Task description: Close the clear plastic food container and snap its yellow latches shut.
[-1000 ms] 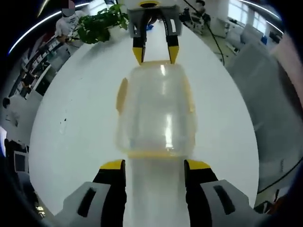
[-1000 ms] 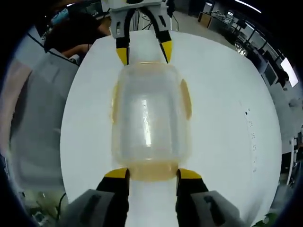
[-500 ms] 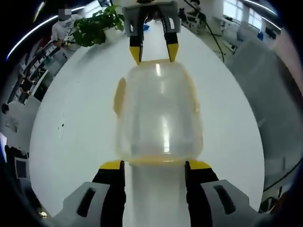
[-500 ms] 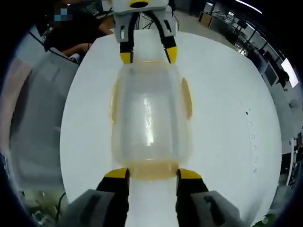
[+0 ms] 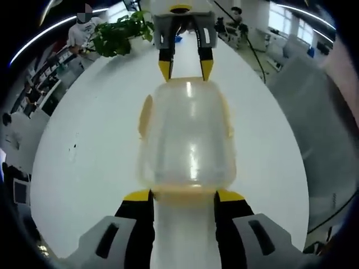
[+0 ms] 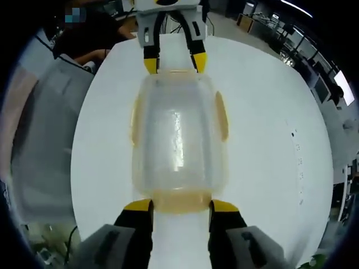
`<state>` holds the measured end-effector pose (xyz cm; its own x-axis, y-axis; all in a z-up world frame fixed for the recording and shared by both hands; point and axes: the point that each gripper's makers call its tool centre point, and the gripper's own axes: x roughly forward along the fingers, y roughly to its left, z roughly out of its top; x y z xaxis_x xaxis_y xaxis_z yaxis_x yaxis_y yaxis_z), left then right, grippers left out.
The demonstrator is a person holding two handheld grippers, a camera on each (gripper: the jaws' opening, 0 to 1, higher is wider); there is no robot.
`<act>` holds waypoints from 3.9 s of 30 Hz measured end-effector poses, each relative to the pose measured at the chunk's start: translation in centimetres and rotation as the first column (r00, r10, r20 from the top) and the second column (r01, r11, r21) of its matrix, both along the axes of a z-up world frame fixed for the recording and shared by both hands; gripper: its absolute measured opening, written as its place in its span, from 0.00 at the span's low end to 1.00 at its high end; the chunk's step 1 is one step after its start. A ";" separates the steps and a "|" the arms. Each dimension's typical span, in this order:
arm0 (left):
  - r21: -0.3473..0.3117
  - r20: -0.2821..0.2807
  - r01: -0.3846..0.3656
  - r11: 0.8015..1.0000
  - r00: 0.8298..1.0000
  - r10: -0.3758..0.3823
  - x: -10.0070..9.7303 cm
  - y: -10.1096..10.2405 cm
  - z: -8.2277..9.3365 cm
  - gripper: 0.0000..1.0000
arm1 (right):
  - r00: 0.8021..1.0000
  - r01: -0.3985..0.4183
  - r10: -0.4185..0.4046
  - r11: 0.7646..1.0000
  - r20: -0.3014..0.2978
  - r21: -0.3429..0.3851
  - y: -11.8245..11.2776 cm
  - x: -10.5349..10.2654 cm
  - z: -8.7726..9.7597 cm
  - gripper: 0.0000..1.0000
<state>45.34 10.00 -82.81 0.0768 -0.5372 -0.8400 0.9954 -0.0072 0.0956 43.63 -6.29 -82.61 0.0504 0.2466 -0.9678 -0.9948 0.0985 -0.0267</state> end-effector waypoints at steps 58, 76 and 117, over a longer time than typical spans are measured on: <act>0.036 -0.008 -0.009 0.999 1.000 0.009 -0.8 -2.2 1.7 0.38 | 0.999 -0.014 0.015 1.000 0.030 -0.008 -2.4 -0.4 1.1 0.36; 0.061 -0.029 -0.042 0.997 0.999 0.043 -1.2 -1.8 0.4 0.39 | 0.998 -0.011 0.011 1.000 0.060 -0.001 -2.1 -0.5 0.0 0.37; -0.104 -0.249 -0.541 0.834 0.826 0.505 0.1 -2.0 1.4 0.41 | 0.767 0.642 -0.594 0.720 -0.243 0.265 -1.2 -0.3 1.1 0.31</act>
<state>45.42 7.97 -81.37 0.2237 -0.5953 -0.7718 0.8414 0.5176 -0.1553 43.31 -7.54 -81.52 0.1799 0.4949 -0.8501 -0.6997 0.6718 0.2430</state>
